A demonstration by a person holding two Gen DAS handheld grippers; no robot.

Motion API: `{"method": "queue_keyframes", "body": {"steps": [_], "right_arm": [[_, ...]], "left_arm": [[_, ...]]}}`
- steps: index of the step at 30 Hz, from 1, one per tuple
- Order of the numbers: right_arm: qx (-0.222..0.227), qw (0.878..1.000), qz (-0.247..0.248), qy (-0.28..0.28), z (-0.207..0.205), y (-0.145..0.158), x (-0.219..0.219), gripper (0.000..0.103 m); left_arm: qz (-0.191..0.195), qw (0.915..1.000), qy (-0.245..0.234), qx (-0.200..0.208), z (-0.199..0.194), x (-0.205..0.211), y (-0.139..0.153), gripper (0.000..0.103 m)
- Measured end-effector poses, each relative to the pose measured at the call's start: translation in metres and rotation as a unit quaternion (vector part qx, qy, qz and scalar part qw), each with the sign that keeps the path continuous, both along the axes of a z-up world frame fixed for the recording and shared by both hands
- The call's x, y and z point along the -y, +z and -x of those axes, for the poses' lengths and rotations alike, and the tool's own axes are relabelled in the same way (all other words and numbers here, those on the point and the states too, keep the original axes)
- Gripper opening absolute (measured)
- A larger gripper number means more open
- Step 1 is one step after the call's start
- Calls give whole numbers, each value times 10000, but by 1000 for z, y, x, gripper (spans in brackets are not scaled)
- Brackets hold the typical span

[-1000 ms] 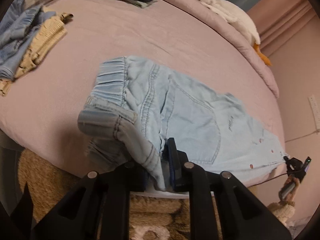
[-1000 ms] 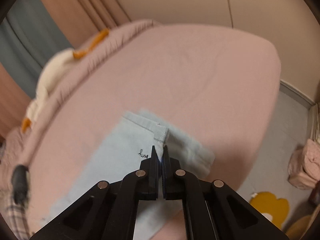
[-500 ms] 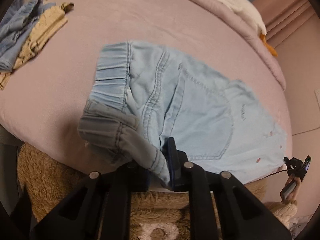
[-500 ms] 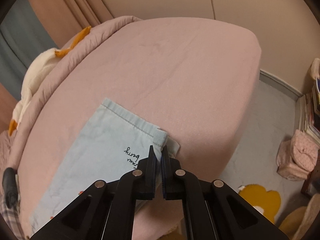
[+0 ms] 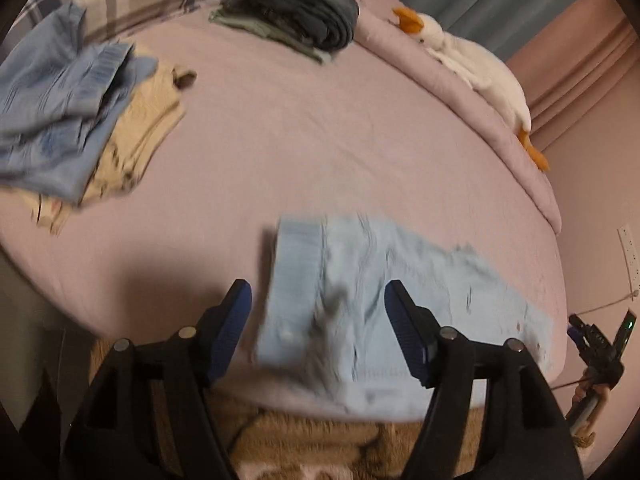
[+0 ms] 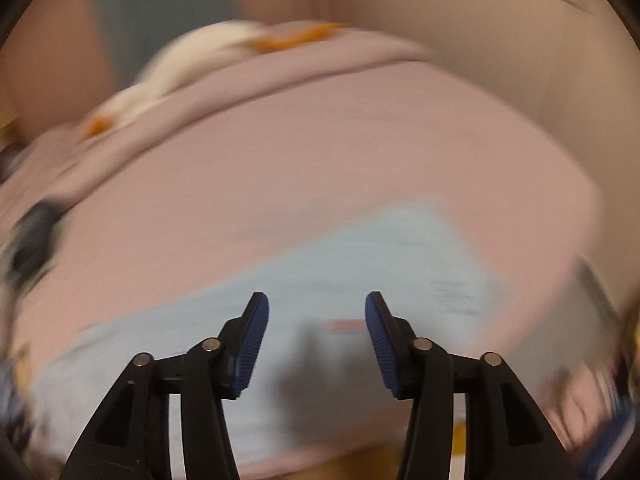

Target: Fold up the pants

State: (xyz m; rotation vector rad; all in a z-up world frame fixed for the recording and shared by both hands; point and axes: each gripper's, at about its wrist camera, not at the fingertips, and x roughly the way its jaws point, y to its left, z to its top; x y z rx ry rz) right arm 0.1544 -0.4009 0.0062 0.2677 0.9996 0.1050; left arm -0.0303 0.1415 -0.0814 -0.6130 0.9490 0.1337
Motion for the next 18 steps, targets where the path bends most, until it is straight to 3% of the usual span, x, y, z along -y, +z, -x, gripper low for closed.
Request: {"method": "queue_keyframes", "body": {"steps": [1, 3, 6, 8, 9, 10, 11, 14, 16, 17, 18], "right_arm": [[-69, 9976, -309, 610, -12, 0, -35, 52], [-288, 9894, -645, 1267, -26, -5, -79, 52], [-751, 9657, -1109, 2226, -50, -19, -159, 52], [-986, 9582, -1130, 2437, -63, -31, -195, 52], [-1125, 9546, -1168, 2499, -70, -37, -209, 52], [-1239, 9520, -1202, 2526, -76, -43, -218, 52], [-1375, 9505, -1162, 2533, -81, -53, -231, 52], [-1564, 9501, -651, 2619, -80, -68, -250, 52], [-1759, 9449, -581, 2699, -79, -76, -257, 52], [-1778, 9421, -613, 2776, -75, -77, -259, 49], [-1720, 9394, -580, 2908, -73, -72, -262, 35]], "left_arm": [[60, 9999, -63, 100, -9, -3, -2, 72], [131, 9998, -131, 53, -26, -8, -13, 72], [216, 9993, -161, -265, -44, -17, -30, 71], [531, 9978, -222, -318, -49, -19, -42, 66], [551, 9975, -222, -375, -49, -20, -47, 57], [361, 9980, -215, -481, -48, -19, -50, 38], [137, 9981, -263, -541, -46, -17, -51, 38], [197, 9987, -224, -403, -30, -19, -46, 33], [78, 9993, -231, -291, -16, -13, -36, 32], [7, 9994, -266, -234, -11, -9, -32, 32], [-106, 9993, -289, -190, -6, -5, -29, 32]]}}
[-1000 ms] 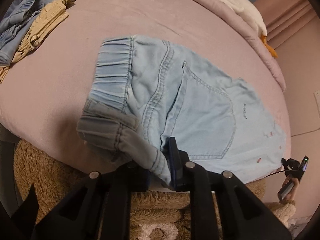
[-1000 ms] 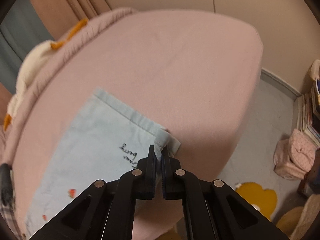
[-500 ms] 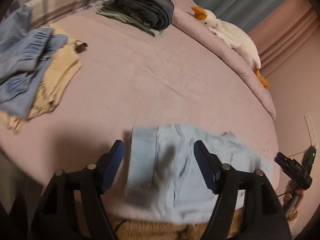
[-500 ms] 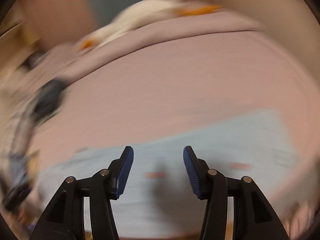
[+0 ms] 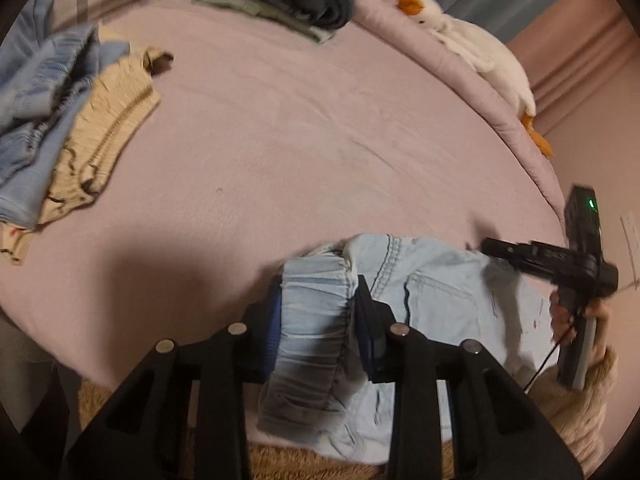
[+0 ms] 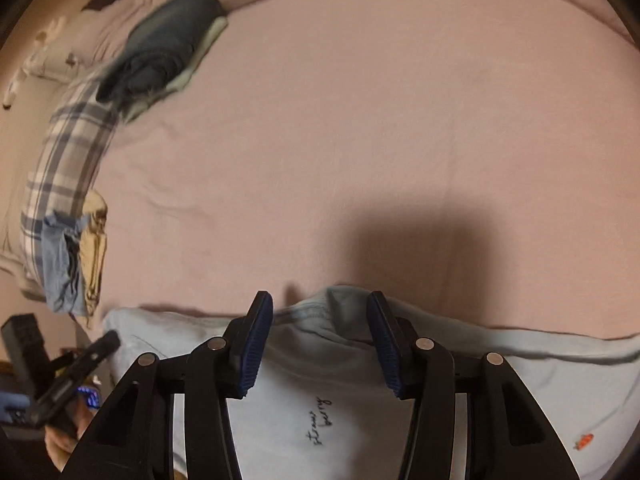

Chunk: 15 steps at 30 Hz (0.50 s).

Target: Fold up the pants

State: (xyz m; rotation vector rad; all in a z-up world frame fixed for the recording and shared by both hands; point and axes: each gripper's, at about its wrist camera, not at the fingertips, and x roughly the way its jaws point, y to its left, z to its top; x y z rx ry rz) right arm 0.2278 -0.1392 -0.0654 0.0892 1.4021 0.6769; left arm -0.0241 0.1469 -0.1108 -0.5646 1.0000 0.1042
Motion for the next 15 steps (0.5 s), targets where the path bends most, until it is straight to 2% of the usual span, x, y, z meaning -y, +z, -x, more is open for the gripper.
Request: {"method": "queue_keyframes", "body": {"steps": [2, 3, 5, 8, 12, 15], "right_arm": [[263, 9995, 101, 127, 6, 8, -2, 10], [480, 9988, 59, 114, 11, 19, 1, 10], [618, 9979, -146, -105, 8, 35, 14, 9], [816, 9964, -190, -153, -2, 40, 14, 7], [515, 9983, 194, -209, -14, 2, -1, 7], [528, 9978, 322, -239, -11, -13, -12, 7]], "left_arm": [[-194, 9998, -33, 20, 8, 7, 3, 32], [-261, 9996, -45, 10, 9, 10, 3, 32], [-338, 9994, -51, 96, 13, 11, 7, 32], [-420, 9991, -46, -43, -4, 4, -10, 32], [-529, 9984, -54, -187, -13, 5, -23, 33], [-683, 9973, -34, -248, -17, 8, -23, 36]]}}
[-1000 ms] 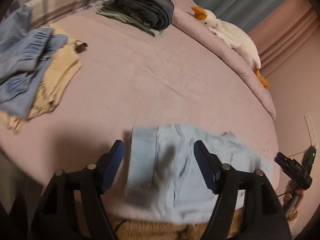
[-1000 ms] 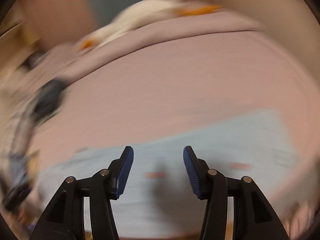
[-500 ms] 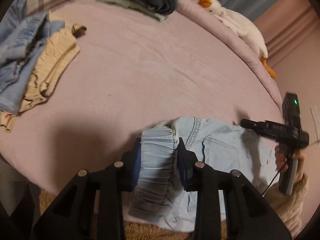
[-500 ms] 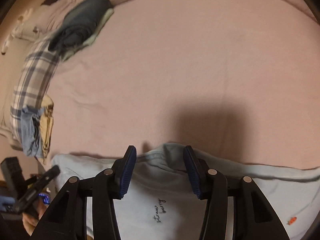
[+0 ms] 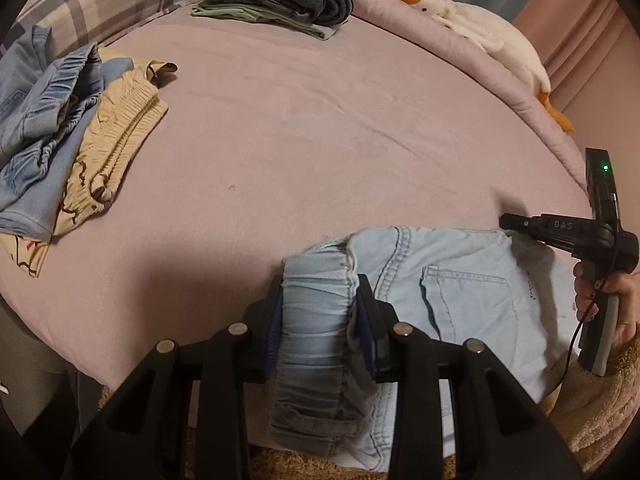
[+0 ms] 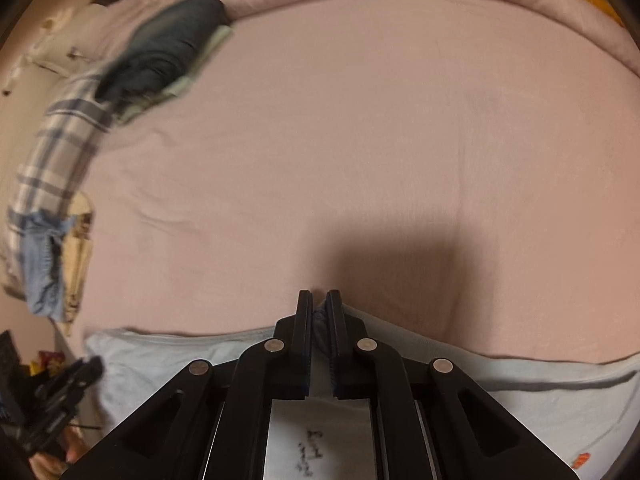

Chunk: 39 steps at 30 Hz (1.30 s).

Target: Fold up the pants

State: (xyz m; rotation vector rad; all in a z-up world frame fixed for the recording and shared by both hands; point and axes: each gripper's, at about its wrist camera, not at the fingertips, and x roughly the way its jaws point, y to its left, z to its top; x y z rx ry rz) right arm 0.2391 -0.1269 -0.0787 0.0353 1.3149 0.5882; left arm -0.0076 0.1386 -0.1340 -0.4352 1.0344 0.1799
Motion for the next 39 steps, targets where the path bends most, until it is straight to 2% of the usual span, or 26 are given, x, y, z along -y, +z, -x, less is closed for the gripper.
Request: {"method": "queue_keyframes", "body": {"steps": [3, 5, 6, 7, 8, 9, 10, 14, 16, 17, 18, 19, 20, 22, 24, 27, 31, 37, 38, 39], "right_arm": [[-8, 10000, -27, -86, -1, 8, 5, 6], [119, 9997, -35, -190, 0, 21, 16, 8], [205, 9995, -85, -240, 0, 25, 22, 14], [376, 9984, -203, -375, 2, 38, 37, 18], [477, 9971, -291, -514, 2, 47, 50, 32], [539, 9952, -369, -723, 3, 56, 67, 50], [573, 9917, -426, -1072, 4, 66, 96, 55], [727, 9762, -250, -2029, 12, 78, 182, 56], [759, 9580, -84, -2763, 21, 76, 247, 57], [749, 9516, -88, -2980, 25, 74, 265, 58], [672, 9384, -113, -3388, 31, 68, 303, 61], [585, 9270, -70, -3703, 36, 62, 328, 62], [541, 9194, -17, -3895, 40, 59, 341, 63], [409, 8977, 166, -4383, 50, 45, 391, 63], [294, 8851, 216, -4640, 55, 37, 416, 63], [244, 8692, 226, -4933, 60, 25, 449, 66], [351, 8766, 281, -4792, 41, 16, 457, 69], [339, 8896, 521, -4524, 8, 0, 443, 68], [382, 8916, 608, -4472, 4, -3, 438, 56], [422, 8986, 707, -4309, 0, -6, 435, 29]], "left_arm": [[-47, 9999, 56, -97, -2, -1, 4, 45], [-19, 9998, 118, -152, 2, -5, 18, 45], [-11, 9999, 145, -58, 2, -6, 25, 47], [-14, 9998, 186, 92, 4, -6, 37, 54], [-8, 9994, 224, 259, 5, -5, 50, 60], [23, 9988, 225, 431, 5, -2, 63, 71], [57, 9983, 200, 535, 4, 1, 70, 73], [491, 9936, -278, 981, -24, 37, 95, 73], [558, 9912, -599, 1041, -43, 61, 95, 72], [584, 9894, -823, 1049, -57, 79, 92, 71], [647, 9875, -1013, 1018, -69, 95, 86, 67], [761, 9850, -1205, 968, -81, 110, 80, 56], [887, 9820, -1420, 880, -95, 127, 70, 50], [1088, 9776, -1688, 628, -119, 153, 49, 24], [1230, 9759, -1779, 288, -139, 174, 23, 14], [1156, 9775, -1762, -18, -153, 191, -2, 13], [828, 9822, -1642, -372, -159, 199, -26, 7], [773, 9840, -1569, -338, -157, 201, -26, 5], [778, 9839, -1570, -342, -157, 201, -26, 5], [766, 9839, -1579, -350, -160, 195, -25, 5]]}}
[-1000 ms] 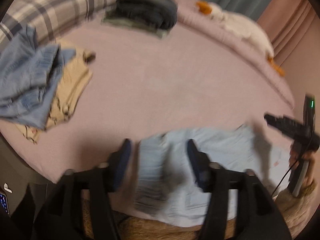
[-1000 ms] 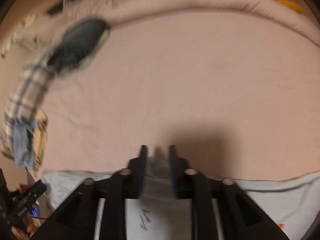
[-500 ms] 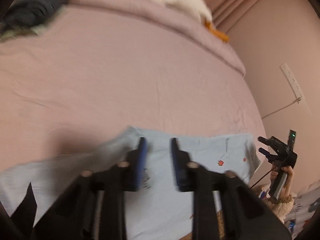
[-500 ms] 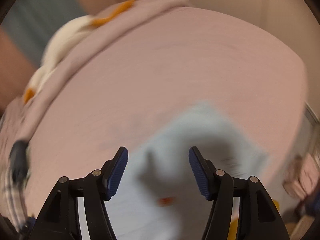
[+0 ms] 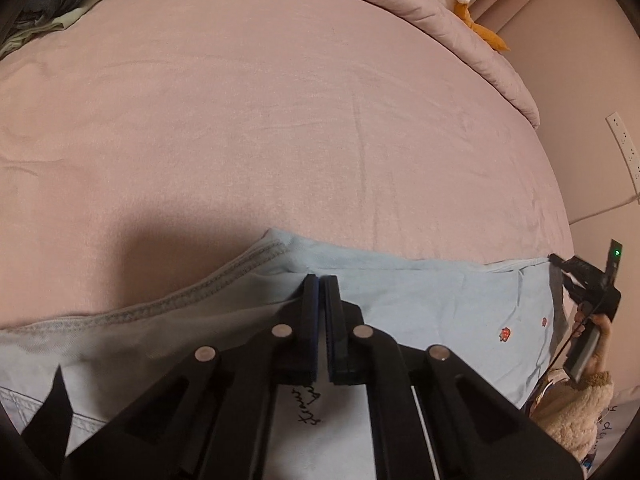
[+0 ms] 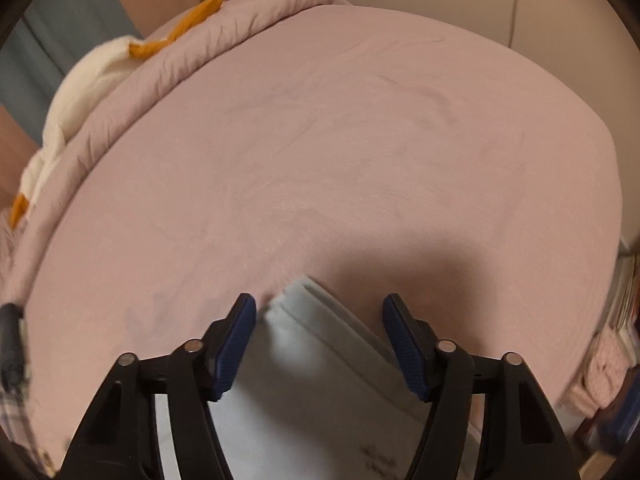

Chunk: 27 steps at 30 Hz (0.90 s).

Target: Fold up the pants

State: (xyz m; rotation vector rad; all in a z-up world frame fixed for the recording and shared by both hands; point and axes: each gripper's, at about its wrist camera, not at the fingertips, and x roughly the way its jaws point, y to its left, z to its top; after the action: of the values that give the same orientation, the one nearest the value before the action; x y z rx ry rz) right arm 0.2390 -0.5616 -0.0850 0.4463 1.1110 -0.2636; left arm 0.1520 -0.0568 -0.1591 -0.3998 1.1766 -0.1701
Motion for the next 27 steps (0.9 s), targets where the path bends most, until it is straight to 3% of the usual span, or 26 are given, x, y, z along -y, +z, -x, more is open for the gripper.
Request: {"method": "queue_keyframes", "body": {"steps": [1, 5, 8, 13, 19, 21, 22, 24, 25, 27], "right_arm": [[15, 9999, 66, 132, -1, -1, -4, 19], [501, 9982, 314, 38, 8, 22, -3, 16], [552, 9971, 530, -50, 11, 27, 1, 10], [338, 9992, 207, -38, 11, -1, 9, 10], [308, 9985, 459, 32, 11, 11, 2, 12], [291, 9978, 590, -16, 17, 17, 1, 23], [340, 9972, 662, -52, 24, 25, 1, 25], [455, 9965, 682, -142, 35, 35, 0, 44], [515, 9963, 660, -198, 46, 41, 1, 49], [613, 9962, 595, -191, 66, 48, 1, 56]], "left_arm": [[-13, 10000, -1, 9, 0, 0, 0, 5], [-12, 10000, 49, -9, -5, 4, 0, 4], [24, 10000, 67, -4, -4, 2, -2, 3], [-27, 10000, 39, 42, -2, -1, -3, 4], [-188, 9998, -43, 87, 2, 4, 7, 3], [-159, 9998, -100, 97, 10, 6, 15, 11], [-138, 9997, -129, 124, 15, 7, 20, 20], [-50, 9993, -219, 315, 31, 9, 33, 36], [-19, 9989, -255, 390, 38, 9, 37, 45], [34, 9980, -389, 507, 56, 11, 45, 50]]}}
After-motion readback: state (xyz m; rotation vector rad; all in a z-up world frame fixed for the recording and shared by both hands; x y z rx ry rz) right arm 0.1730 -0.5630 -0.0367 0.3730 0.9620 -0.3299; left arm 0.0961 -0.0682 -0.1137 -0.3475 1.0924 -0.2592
